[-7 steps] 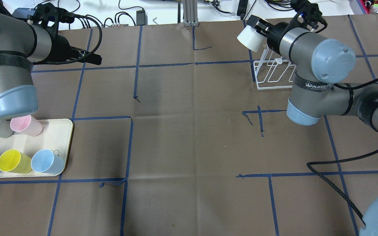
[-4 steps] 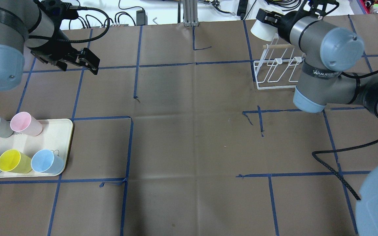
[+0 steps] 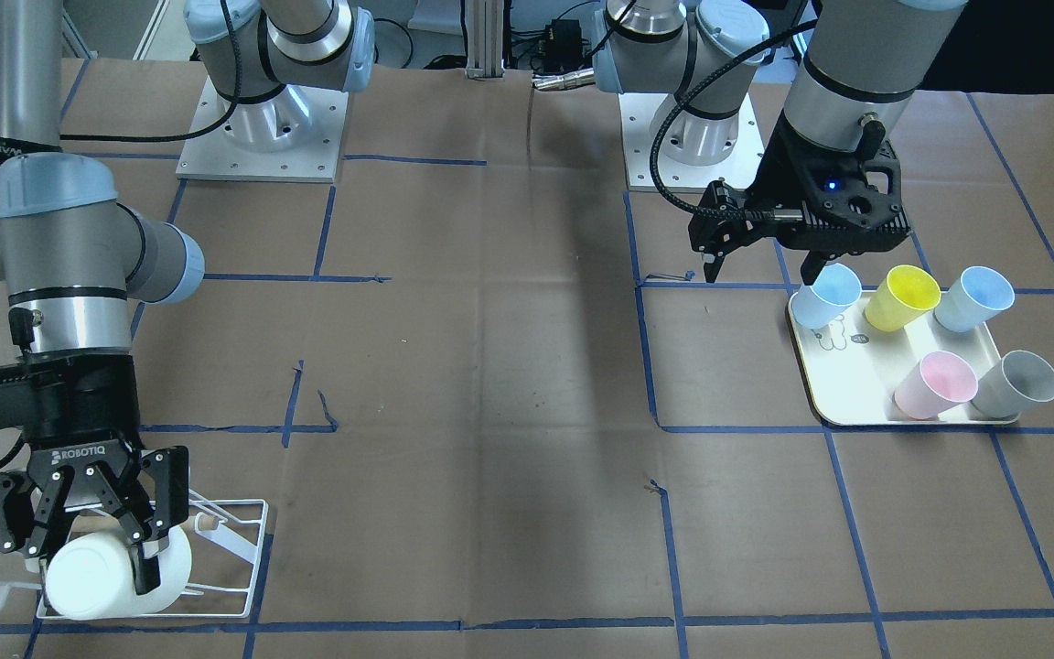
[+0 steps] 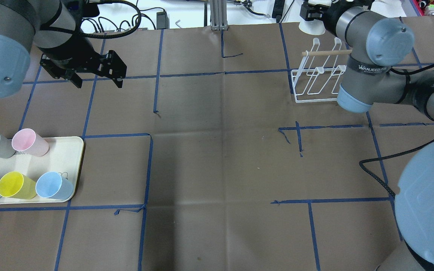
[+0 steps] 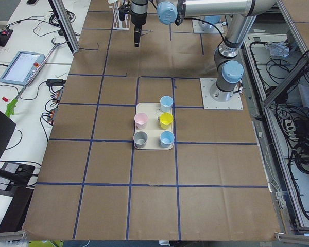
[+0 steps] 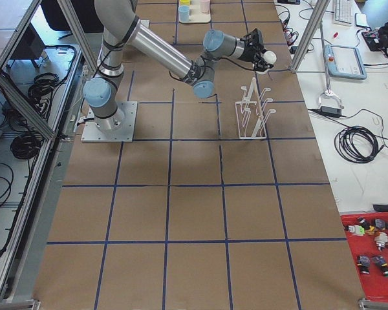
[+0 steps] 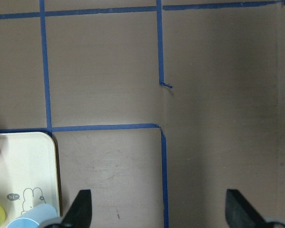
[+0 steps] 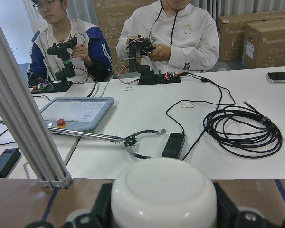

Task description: Transfer IKEA cup to right arm and place on rack

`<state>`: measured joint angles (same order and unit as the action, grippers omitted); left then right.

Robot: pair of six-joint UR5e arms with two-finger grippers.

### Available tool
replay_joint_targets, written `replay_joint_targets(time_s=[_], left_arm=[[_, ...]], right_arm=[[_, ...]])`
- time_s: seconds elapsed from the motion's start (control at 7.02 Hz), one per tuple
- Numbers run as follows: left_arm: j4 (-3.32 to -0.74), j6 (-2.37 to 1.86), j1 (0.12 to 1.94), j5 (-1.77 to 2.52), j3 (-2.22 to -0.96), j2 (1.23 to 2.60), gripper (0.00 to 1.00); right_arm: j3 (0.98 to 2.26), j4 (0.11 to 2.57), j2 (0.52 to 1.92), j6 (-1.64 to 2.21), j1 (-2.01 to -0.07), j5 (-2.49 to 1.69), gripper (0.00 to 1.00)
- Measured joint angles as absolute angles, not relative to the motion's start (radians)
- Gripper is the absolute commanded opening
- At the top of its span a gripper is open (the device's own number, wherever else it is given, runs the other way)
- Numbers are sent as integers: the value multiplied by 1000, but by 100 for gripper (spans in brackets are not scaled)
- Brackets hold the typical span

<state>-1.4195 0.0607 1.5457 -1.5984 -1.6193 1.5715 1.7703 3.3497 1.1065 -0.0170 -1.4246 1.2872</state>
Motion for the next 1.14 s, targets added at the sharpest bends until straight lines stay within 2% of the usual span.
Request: replay_joint_targets(time_s=[0.57, 1.14], left_arm=[[-1423, 73, 1499, -1606, -1724, 1479, 99], [-1413, 381, 1204, -1601, -1932, 1335, 98]], right_arm=[[1746, 3413, 1031, -100, -1391, 1290, 29], [1797, 3447, 1025, -95, -1391, 1292, 29]])
